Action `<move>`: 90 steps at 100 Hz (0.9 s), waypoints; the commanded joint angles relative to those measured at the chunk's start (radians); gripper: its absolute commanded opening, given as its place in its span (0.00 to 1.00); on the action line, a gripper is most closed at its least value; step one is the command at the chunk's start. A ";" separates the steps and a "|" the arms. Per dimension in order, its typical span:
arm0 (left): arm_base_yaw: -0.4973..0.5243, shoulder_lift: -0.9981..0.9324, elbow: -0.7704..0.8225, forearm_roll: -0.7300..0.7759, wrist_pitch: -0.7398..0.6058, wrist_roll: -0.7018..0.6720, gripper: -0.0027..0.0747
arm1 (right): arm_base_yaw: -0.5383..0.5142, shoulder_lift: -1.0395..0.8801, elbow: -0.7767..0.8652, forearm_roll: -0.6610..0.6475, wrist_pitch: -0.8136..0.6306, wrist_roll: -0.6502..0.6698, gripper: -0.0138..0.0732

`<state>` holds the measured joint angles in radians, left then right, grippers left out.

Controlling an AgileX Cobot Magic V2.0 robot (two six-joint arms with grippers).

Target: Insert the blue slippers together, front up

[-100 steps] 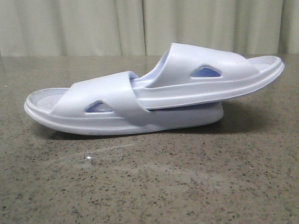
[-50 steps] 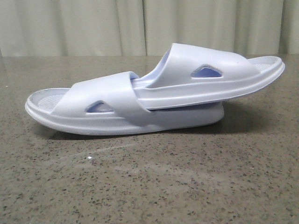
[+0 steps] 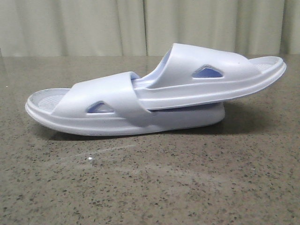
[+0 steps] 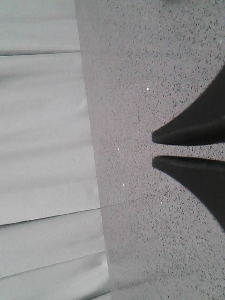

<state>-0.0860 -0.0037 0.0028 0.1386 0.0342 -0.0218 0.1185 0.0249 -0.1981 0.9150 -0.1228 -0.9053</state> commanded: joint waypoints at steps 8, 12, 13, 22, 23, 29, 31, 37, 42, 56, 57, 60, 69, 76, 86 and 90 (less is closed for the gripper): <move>-0.009 -0.030 0.008 -0.020 -0.084 -0.018 0.06 | -0.003 0.010 -0.026 -0.011 -0.043 -0.011 0.04; -0.009 -0.030 0.008 -0.020 -0.084 -0.018 0.06 | -0.003 0.010 -0.026 -0.011 -0.043 -0.011 0.04; -0.009 -0.030 0.008 -0.020 -0.084 -0.018 0.06 | -0.003 0.010 -0.026 -0.011 -0.043 -0.011 0.04; -0.009 -0.030 0.008 -0.020 -0.084 -0.018 0.06 | -0.003 0.010 -0.026 -0.011 -0.043 -0.011 0.04; -0.009 -0.030 0.008 -0.020 -0.084 -0.018 0.06 | -0.003 0.010 -0.026 -0.011 -0.043 -0.011 0.04; -0.009 -0.030 0.008 -0.020 -0.084 -0.018 0.06 | -0.003 0.010 -0.026 -0.011 -0.043 -0.011 0.04; -0.009 -0.030 0.008 -0.020 -0.084 -0.018 0.06 | -0.003 0.010 -0.026 -0.011 -0.043 -0.011 0.04; -0.009 -0.030 0.008 -0.020 -0.084 -0.018 0.06 | -0.003 0.010 -0.026 -0.011 -0.043 -0.011 0.04; -0.009 -0.030 0.008 -0.020 -0.084 -0.018 0.06 | -0.003 0.010 -0.026 -0.011 -0.043 -0.011 0.04; -0.009 -0.030 0.008 -0.020 -0.084 -0.018 0.06 | -0.003 0.010 -0.026 -0.011 -0.043 -0.011 0.04; -0.009 -0.030 0.008 -0.020 -0.084 -0.018 0.06 | -0.003 0.010 -0.026 -0.011 -0.043 -0.011 0.04; -0.009 -0.030 0.008 -0.020 -0.084 -0.018 0.06 | -0.003 0.010 -0.026 -0.011 -0.043 -0.011 0.04; -0.009 -0.030 0.008 -0.020 -0.084 -0.018 0.06 | -0.003 0.010 -0.026 -0.011 -0.043 -0.011 0.04; -0.009 -0.030 0.008 -0.020 -0.084 -0.018 0.06 | -0.003 0.010 -0.026 -0.011 -0.043 -0.011 0.04; -0.009 -0.030 0.008 -0.020 -0.084 -0.018 0.06 | -0.003 0.010 -0.026 -0.011 -0.043 -0.011 0.04; -0.009 -0.030 0.008 -0.020 -0.084 -0.018 0.06 | -0.003 0.010 -0.020 -0.020 -0.058 -0.011 0.04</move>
<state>-0.0860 -0.0037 0.0028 0.1296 0.0338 -0.0280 0.1185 0.0249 -0.1981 0.9150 -0.1228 -0.9053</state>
